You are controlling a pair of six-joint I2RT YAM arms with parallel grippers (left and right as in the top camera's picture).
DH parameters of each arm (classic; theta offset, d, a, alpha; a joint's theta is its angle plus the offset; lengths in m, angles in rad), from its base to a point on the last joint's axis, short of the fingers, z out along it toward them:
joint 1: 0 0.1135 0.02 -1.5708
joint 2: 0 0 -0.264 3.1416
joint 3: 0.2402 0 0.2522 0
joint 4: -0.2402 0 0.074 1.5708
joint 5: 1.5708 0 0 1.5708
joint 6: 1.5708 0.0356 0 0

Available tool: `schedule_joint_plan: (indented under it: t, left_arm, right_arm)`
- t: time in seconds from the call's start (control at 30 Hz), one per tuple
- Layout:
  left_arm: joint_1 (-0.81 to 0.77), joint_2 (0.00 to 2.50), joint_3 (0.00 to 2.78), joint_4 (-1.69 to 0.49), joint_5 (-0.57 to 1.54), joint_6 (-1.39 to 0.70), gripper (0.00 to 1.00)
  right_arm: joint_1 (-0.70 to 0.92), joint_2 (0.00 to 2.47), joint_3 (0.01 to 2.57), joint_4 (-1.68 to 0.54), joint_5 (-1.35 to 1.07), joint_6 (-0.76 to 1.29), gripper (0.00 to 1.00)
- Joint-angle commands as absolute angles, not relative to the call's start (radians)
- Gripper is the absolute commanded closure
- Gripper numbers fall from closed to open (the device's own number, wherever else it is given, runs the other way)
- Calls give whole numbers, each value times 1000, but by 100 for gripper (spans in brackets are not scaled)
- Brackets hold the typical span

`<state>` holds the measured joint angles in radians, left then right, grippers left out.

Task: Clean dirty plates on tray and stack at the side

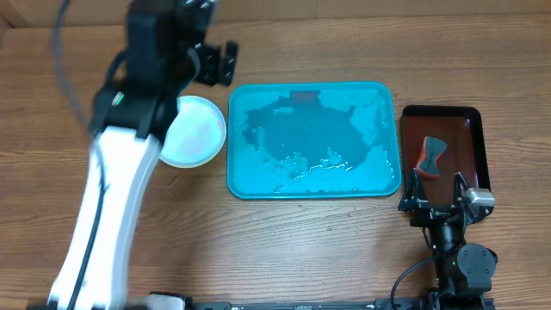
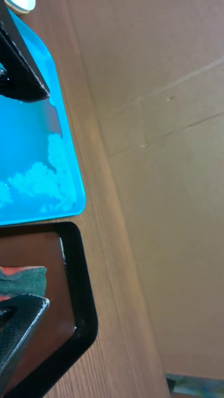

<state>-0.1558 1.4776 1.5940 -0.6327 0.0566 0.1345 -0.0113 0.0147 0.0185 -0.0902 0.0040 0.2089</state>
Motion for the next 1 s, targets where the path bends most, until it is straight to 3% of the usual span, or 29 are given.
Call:
schedule_joint_plan:
  t: [0.0,0.57,0.77,0.97]
  left_arm:
    - [-106,1353,1430,-627,70,154,1]
    - [64,441,496,-211,63,155,1]
    - [64,215,240,-54,63,154,0]
    - [59,67,88,-34,64,164,0]
  right_arm:
    - [-6,3,8,-84,2,208,0]
    - [-6,3,8,-84,2,208,0]
    - [-6,3,8,-84,2,208,0]
    - [-6,3,8,-84,2,208,0]
